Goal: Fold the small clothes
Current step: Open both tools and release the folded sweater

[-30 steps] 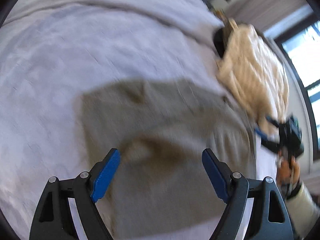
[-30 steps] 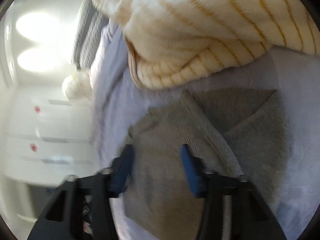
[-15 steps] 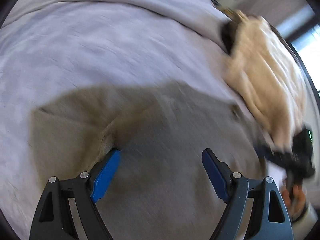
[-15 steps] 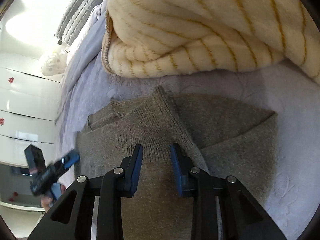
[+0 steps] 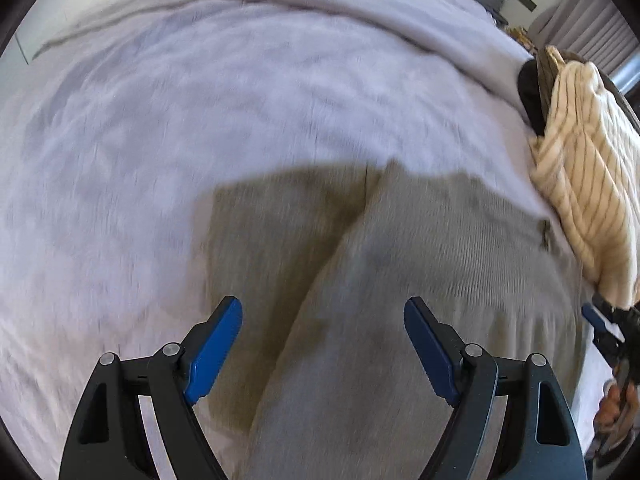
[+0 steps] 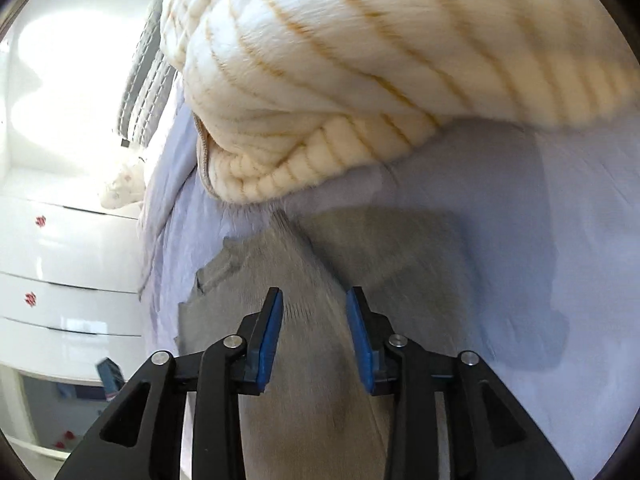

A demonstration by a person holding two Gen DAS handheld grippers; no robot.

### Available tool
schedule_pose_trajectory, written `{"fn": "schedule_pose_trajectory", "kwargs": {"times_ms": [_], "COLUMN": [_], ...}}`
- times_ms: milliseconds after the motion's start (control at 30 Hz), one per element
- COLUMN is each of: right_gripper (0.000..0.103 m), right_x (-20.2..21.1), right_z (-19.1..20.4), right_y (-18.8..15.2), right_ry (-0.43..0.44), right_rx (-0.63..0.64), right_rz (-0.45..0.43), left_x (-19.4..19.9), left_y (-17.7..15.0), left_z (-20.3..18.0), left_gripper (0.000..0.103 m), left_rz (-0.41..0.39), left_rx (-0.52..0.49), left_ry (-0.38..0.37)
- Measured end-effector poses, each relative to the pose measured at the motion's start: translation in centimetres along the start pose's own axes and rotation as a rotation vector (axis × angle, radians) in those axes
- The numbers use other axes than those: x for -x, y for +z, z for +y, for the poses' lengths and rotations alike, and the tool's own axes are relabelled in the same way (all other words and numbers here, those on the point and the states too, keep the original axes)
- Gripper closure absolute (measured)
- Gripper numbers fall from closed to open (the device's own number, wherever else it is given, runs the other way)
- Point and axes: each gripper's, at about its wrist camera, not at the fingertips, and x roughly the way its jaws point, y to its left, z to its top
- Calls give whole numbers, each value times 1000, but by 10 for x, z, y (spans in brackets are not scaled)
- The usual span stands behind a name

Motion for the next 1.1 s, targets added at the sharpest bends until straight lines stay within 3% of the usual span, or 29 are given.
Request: {"fn": "schedule_pose_trajectory", "kwargs": {"times_ms": [100, 133, 167, 433, 500, 633, 700, 733, 767, 800, 833, 867, 1000, 1100], "right_gripper": [54, 43, 39, 39, 39, 39, 47, 75, 92, 92, 92, 92, 93, 93], "right_x": [24, 33, 42, 67, 65, 57, 50, 43, 36, 33, 32, 34, 49, 41], "right_z": [-4, -4, -6, -32, -43, -59, -64, -62, -59, -55, -49, -35, 5, -1], "right_y": [-29, -40, -55, -173, -188, -193, -189, -184, -179, -175, -170, -164, -154, -154], "right_ry": [7, 6, 3, -32, -36, 34, 64, 42, 7, -18, -57, -114, -243, -314], "right_rx": [-18, -22, -32, -258, -331, -477, -518, -511, -496, -484, -455, -383, -151, -128], "right_rz": [7, 7, 8, 37, 2, -110, -142, -139, -118, -103, -96, -87, -99, -62], "left_x": [3, 5, 6, 11, 11, 5, 4, 3, 4, 5, 2, 1, 22, 29], "left_y": [-21, -27, -35, -74, -80, -89, -89, -89, -90, -89, -87, -85, -82, -89], "left_z": [10, 13, 18, 45, 50, 54, 52, 51, 50, 48, 43, 40, 36, 41], "left_gripper": [19, 19, 19, 19, 19, 19, 19, 19, 24, 35, 69, 82, 87, 93], "left_rz": [35, 42, 53, 135, 155, 186, 185, 180, 171, 148, 145, 159, 105, 96], "left_rx": [10, 11, 16, 39, 33, 7, -12, -21, -31, -44, -64, -85, -159, -183], "left_ry": [-35, -45, -60, -129, -143, -167, -173, -177, -179, -175, -172, -171, -209, -209]}}
